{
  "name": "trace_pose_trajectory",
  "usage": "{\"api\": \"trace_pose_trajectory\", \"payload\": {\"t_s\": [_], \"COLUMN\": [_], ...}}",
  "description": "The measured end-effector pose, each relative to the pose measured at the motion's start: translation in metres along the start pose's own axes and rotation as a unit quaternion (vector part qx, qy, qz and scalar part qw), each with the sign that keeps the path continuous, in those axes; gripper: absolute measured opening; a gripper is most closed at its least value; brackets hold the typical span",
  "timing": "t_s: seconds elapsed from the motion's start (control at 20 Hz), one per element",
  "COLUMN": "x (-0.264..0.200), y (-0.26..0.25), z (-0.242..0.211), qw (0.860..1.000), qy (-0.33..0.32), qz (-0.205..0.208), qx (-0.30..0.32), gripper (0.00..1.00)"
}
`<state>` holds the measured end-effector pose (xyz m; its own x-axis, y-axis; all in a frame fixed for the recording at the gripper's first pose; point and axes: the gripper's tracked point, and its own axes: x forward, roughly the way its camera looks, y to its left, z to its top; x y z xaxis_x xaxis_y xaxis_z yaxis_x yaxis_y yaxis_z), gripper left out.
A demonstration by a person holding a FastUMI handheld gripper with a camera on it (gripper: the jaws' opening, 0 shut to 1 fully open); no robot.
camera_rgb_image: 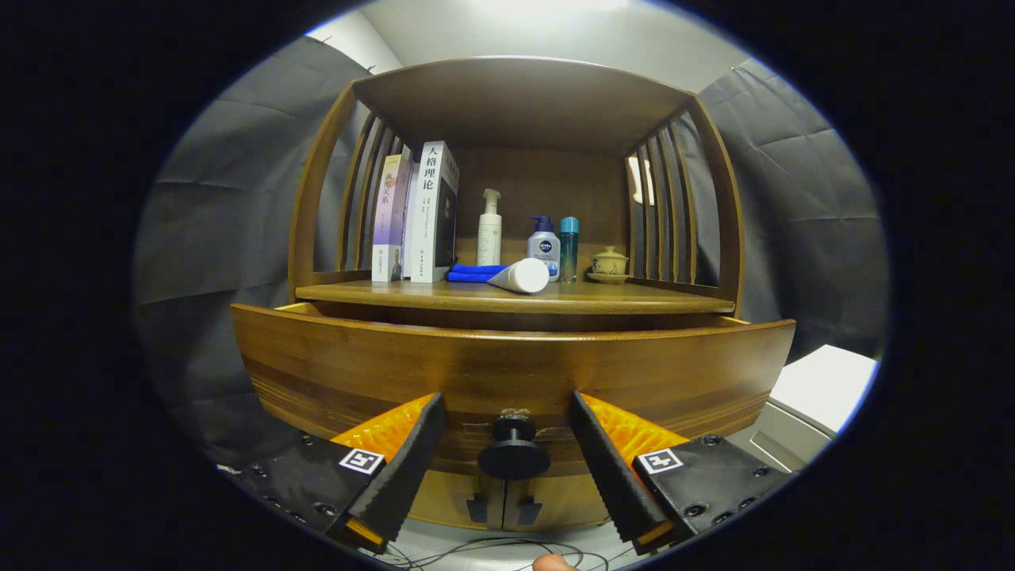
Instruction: Pull open the drawer, take out the items inside it, and place them on the countertop above the cabinet.
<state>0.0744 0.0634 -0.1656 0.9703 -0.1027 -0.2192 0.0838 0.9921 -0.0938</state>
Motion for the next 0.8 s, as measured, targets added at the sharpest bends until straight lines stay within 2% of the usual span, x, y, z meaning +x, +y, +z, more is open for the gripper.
{"api": "trace_pose_trajectory", "payload": {"t_s": [0.8], "x": [0.065], "y": [0.003], "z": [0.008], "qw": [1.0], "qy": [0.003], "qz": [-0.002], "qx": [0.004], "gripper": [0.98]}}
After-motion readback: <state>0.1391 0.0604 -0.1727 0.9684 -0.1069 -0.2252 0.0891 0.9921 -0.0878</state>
